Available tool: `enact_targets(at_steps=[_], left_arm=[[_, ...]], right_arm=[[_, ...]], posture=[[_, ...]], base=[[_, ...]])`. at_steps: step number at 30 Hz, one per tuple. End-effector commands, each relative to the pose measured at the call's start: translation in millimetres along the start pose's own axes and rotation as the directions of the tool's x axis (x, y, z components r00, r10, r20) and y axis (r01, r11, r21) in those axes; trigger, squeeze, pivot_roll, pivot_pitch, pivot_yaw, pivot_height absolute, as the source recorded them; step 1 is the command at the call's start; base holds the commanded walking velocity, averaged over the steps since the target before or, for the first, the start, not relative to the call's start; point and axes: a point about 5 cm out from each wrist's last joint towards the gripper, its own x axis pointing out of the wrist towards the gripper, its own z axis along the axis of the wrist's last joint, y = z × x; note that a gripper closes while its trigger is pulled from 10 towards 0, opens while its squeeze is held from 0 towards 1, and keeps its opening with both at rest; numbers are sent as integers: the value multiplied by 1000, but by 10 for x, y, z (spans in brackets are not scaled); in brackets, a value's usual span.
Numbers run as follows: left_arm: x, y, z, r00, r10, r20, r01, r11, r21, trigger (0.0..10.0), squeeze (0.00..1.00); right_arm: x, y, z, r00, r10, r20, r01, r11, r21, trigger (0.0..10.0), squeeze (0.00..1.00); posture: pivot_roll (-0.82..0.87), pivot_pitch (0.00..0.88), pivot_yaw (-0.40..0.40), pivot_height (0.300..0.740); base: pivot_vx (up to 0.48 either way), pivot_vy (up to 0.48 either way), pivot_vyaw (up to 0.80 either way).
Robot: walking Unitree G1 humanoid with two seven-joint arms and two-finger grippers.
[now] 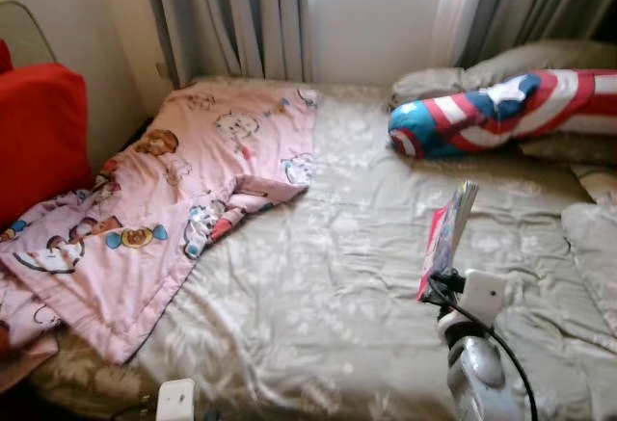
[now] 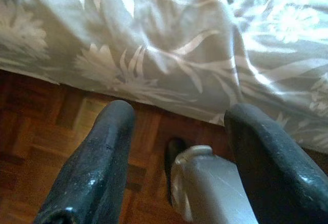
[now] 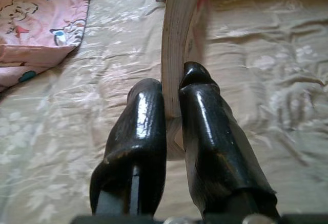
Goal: Clean up the room
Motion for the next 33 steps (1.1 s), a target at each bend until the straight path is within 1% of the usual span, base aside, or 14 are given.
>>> enact_targets(at_steps=[1,15,33], left_arm=[[2,-59,-6,1000,-15,-1,15,1000,8,10000,0],[10,-57,21,1000,-17,9,17,1000,16,10000,0],[4,-47,3,1000,-18,0,18,1000,19,10000,0]], right_arm=[[28,-29,132,998,0,57,1,1000,-12,10000,0],[39,-25,128,999,-3,55,3,1000,-11,10000,0],[37,-27,104,999,-9,45,10,1000,-14,10000,0]], posture=[[-14,0,-17,717],[-12,0,-15,717],[-12,2,-13,717]], base=[[0,-285,0],[0,-283,0],[0,-282,0]])
